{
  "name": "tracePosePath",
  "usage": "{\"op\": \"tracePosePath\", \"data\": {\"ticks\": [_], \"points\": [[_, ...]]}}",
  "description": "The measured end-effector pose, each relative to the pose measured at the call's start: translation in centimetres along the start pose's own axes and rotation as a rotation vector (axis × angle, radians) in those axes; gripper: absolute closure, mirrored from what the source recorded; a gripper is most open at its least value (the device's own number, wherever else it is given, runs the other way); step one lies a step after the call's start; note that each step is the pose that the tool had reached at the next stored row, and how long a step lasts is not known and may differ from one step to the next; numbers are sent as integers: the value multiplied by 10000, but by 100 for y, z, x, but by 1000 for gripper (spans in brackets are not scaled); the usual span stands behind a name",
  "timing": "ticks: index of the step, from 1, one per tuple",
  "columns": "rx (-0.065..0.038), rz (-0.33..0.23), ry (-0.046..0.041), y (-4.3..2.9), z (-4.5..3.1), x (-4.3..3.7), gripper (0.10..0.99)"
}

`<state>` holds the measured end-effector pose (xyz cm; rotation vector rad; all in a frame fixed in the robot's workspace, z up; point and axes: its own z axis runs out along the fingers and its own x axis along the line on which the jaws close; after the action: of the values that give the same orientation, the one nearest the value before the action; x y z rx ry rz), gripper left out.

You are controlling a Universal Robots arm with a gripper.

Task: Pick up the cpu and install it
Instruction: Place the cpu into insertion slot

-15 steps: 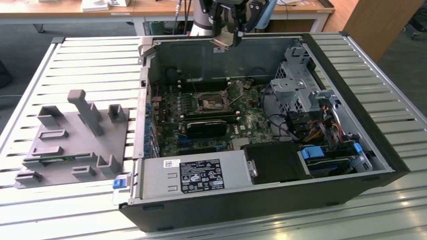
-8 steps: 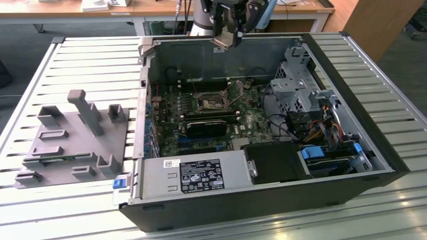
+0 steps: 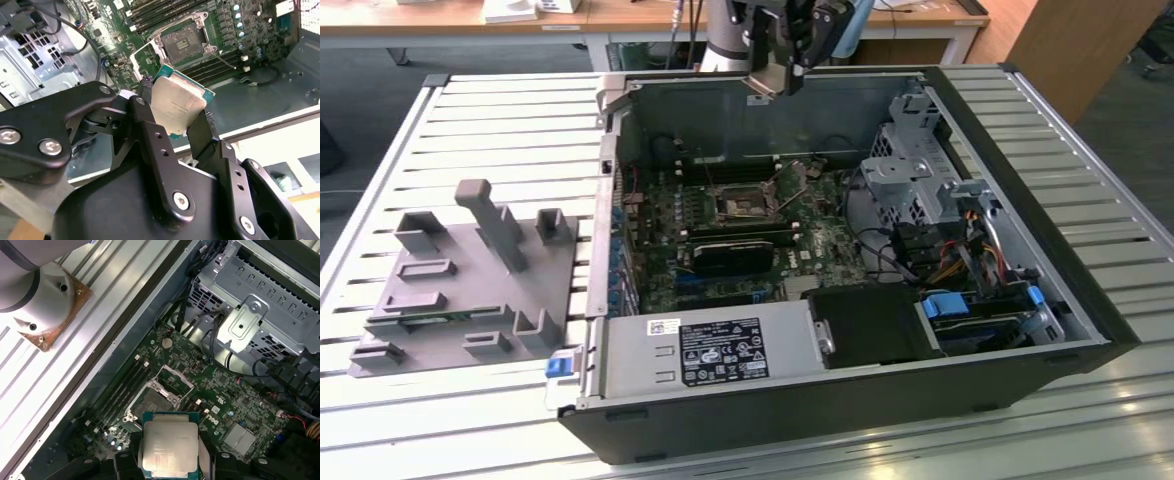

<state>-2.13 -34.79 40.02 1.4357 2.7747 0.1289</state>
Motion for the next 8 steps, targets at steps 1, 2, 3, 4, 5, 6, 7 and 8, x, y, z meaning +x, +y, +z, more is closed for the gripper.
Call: {"op": "tracePosePath", "data": {"ticks": [1, 2, 3, 4, 5, 6, 7, 8], "points": [[-3, 126, -10, 0, 1, 0, 553], [-6, 246, -19, 0, 1, 0, 553], [-9, 369, -30, 0, 2, 0, 553], [-12, 487, -39, 0, 3, 0, 553], [-15, 596, -48, 0, 3, 0, 553], [-18, 712, -57, 0, 4, 0, 553], [-20, 832, -67, 0, 4, 0, 553], [-23, 941, -76, 0, 5, 0, 553]]}}
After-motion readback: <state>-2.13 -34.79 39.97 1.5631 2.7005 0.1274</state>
